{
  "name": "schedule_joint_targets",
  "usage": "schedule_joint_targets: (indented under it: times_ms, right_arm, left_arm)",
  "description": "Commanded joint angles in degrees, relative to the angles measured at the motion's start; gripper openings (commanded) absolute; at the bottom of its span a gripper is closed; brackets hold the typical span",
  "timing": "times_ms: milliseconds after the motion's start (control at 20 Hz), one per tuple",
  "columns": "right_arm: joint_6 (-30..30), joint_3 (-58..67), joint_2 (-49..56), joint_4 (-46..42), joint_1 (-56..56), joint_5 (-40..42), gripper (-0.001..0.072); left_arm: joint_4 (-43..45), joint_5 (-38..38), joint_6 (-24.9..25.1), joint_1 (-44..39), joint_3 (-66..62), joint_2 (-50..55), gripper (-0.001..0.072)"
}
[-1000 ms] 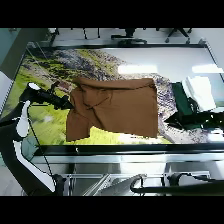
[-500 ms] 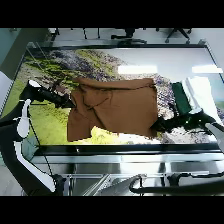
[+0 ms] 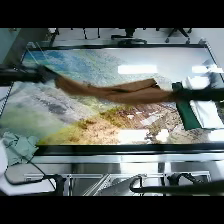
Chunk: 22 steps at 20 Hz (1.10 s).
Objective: Fold the shirts.
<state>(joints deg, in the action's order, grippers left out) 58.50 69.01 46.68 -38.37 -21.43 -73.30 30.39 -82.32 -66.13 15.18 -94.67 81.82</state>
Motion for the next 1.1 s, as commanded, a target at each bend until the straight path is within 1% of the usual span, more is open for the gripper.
schedule_joint_targets:
  times_ms: [0, 100, 200, 250, 350, 400, 450, 550, 650, 700, 750, 850, 950, 1050]
  right_arm:
    - [2.45, 18.56, -8.68, 3.65, -6.84, -0.92, 0.0021]
    - [4.07, 28.50, -9.70, 4.33, -7.52, -0.46, 0.0021]
    - [6.01, 36.52, -9.97, 4.42, -7.52, -0.48, 0.0021]
    - [6.27, 39.82, -9.94, 4.42, -7.52, -0.48, 0.0021]
    - [6.71, 43.32, -9.90, 4.42, -7.52, -0.44, 0.0021]
    - [6.69, 43.43, -9.90, 4.39, -7.52, -0.55, 0.0022]
    - [6.67, 43.08, -9.57, 4.42, -7.52, -1.01, 0.0021]
    - [5.97, 41.48, -7.10, 6.56, -7.52, -3.85, 0.0021]
    - [2.84, 37.18, -3.72, 13.31, -7.52, -5.79, 0.0022]
    - [1.62, 33.99, -1.90, 15.74, -7.48, -6.56, 0.0021]
    - [0.76, 30.34, 0.24, 16.37, -6.84, -6.54, 0.0022]
    - [-1.73, 22.60, 5.20, 16.39, -3.26, -4.74, 0.0021]
    - [-5.01, 16.04, 11.72, 14.38, 1.64, 0.04, 0.0021]
    - [-6.29, 14.60, 21.18, 10.97, 6.49, 5.66, 0.0022]
  left_arm:
    - [-10.27, 11.61, -0.09, 4.26, -0.07, -20.52, 0.0017]
    - [-9.51, 18.97, 0.11, 7.37, -0.04, -31.80, 0.0018]
    - [-6.58, 24.00, 0.04, 12.09, -0.02, -41.48, 0.0018]
    - [-4.59, 24.92, -0.61, 15.08, -0.02, -45.20, 0.0018]
    - [-0.55, 23.58, -2.67, 21.07, 0.02, -49.57, 0.0018]
    - [1.60, 22.95, -4.57, 21.27, 0.02, -49.99, 0.0018]
    - [1.62, 21.46, -4.81, 20.70, 0.00, -49.24, 0.0017]
    - [1.73, 16.68, -4.35, 18.25, 0.02, -45.42, 0.0017]
    - [1.66, 10.95, -3.89, 15.10, 0.02, -39.19, 0.0017]
    - [1.75, 9.38, -3.28, 12.76, 0.11, -35.71, 0.0018]
    - [2.54, 9.42, -2.89, 9.64, 0.74, -31.89, 0.0018]
    - [10.16, 12.55, -2.86, 2.67, 2.86, -23.87, 0.0018]
    - [17.75, 17.94, -2.27, -4.39, 5.73, -15.15, 0.0018]
    - [23.52, 23.47, -1.81, -9.57, 5.40, -4.15, 0.0018]
